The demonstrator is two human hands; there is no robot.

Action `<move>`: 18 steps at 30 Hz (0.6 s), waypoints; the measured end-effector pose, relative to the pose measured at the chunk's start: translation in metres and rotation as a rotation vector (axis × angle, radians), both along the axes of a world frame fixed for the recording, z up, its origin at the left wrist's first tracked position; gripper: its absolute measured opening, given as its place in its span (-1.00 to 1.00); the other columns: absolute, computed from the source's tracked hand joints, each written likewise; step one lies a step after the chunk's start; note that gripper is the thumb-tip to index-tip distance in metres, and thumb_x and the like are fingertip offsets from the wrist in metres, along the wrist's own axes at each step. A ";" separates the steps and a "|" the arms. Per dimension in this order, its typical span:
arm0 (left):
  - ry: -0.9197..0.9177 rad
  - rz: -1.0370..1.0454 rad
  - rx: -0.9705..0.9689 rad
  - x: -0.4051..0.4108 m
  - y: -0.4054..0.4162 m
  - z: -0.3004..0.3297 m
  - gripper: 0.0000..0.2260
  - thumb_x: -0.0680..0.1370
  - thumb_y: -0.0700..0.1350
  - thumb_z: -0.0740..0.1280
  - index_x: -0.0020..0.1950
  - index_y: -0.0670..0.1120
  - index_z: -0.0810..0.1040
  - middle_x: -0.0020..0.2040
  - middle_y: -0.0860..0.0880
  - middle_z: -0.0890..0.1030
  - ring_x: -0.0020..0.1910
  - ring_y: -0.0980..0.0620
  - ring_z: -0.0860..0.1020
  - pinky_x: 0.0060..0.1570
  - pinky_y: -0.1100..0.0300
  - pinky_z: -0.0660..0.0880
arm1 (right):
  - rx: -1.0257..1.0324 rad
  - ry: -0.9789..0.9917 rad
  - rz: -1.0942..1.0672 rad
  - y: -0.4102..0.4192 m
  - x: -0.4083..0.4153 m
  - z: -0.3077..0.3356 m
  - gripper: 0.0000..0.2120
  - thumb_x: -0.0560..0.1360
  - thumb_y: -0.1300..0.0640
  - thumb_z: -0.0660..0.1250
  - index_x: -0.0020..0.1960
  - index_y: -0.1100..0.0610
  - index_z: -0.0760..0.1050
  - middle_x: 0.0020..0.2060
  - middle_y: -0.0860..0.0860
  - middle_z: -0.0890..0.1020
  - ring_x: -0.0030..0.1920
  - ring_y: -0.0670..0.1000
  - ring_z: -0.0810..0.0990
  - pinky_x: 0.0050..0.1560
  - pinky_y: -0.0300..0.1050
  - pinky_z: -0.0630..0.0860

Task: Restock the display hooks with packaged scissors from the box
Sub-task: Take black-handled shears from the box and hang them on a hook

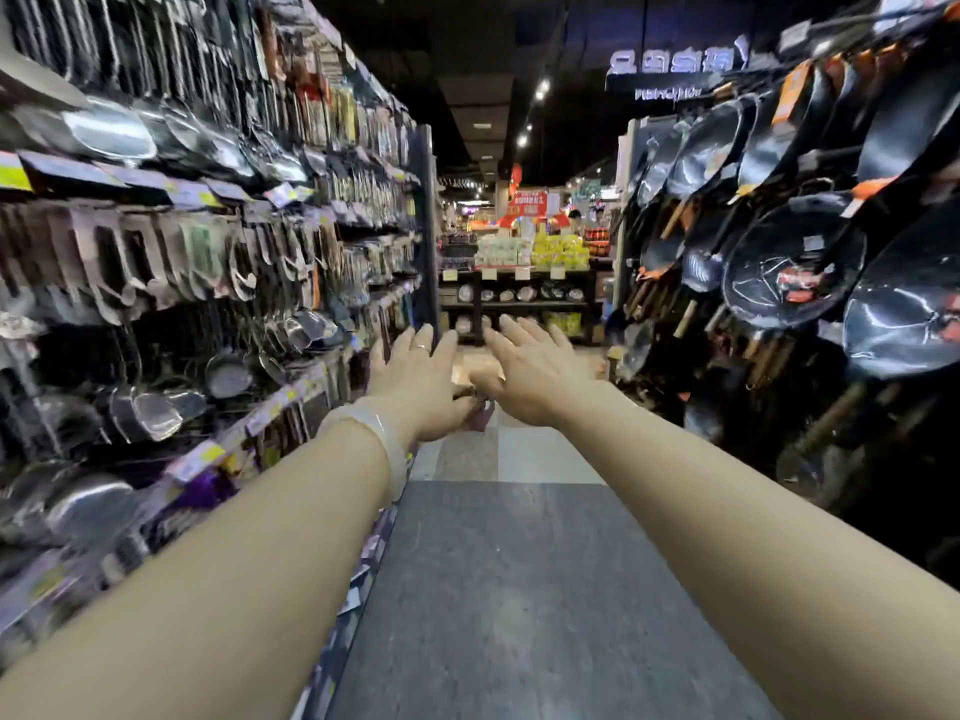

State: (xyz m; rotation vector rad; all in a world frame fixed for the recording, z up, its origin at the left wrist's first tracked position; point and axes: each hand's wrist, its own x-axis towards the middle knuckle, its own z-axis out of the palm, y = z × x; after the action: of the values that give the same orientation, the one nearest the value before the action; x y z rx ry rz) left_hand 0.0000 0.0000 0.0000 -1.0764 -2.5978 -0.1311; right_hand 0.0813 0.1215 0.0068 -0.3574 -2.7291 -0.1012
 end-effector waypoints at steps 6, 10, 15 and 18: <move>-0.152 0.013 -0.057 -0.107 0.109 -0.036 -0.27 0.53 0.26 0.16 0.56 -0.01 -0.05 0.58 -0.09 -0.01 0.55 -0.10 -0.05 0.48 -0.14 -0.07 | 0.014 -0.111 0.001 0.113 -0.112 -0.044 -0.42 0.56 -0.21 0.05 0.46 0.08 0.14 0.48 0.08 0.17 0.47 0.14 0.11 0.39 0.11 0.07; -0.190 0.033 -0.050 -0.187 0.174 -0.039 -0.29 0.54 0.25 0.15 0.56 0.00 -0.06 0.58 -0.09 -0.01 0.55 -0.10 -0.05 0.47 -0.14 -0.05 | 0.015 -0.175 0.012 0.183 -0.193 -0.045 -0.39 0.57 -0.21 0.02 0.51 0.08 0.05 0.53 0.08 0.05 0.51 0.14 0.01 0.44 0.12 0.00; -0.229 0.041 -0.070 -0.286 0.240 -0.063 -0.26 0.54 0.22 0.19 0.56 0.01 -0.12 0.58 -0.09 -0.01 0.55 -0.09 -0.07 0.47 -0.15 -0.06 | -0.029 -0.205 0.041 0.251 -0.306 -0.069 -0.40 0.57 -0.19 0.03 0.51 0.07 0.04 0.53 0.07 0.05 0.52 0.13 0.00 0.47 0.16 -0.05; -0.236 0.050 -0.092 -0.359 0.281 -0.083 -0.26 0.54 0.22 0.19 0.56 0.00 -0.10 0.58 -0.09 -0.02 0.55 -0.09 -0.07 0.47 -0.15 -0.07 | -0.020 -0.197 0.050 0.291 -0.379 -0.091 -0.42 0.57 -0.18 0.04 0.49 0.06 0.07 0.53 0.07 0.05 0.52 0.12 0.00 0.47 0.15 -0.02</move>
State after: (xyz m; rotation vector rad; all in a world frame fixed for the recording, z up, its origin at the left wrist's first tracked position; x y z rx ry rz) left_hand -0.3589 0.2805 -0.0828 -1.0838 -2.8646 -0.1360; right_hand -0.2979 0.4129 -0.0841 -0.2990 -2.9337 -0.1010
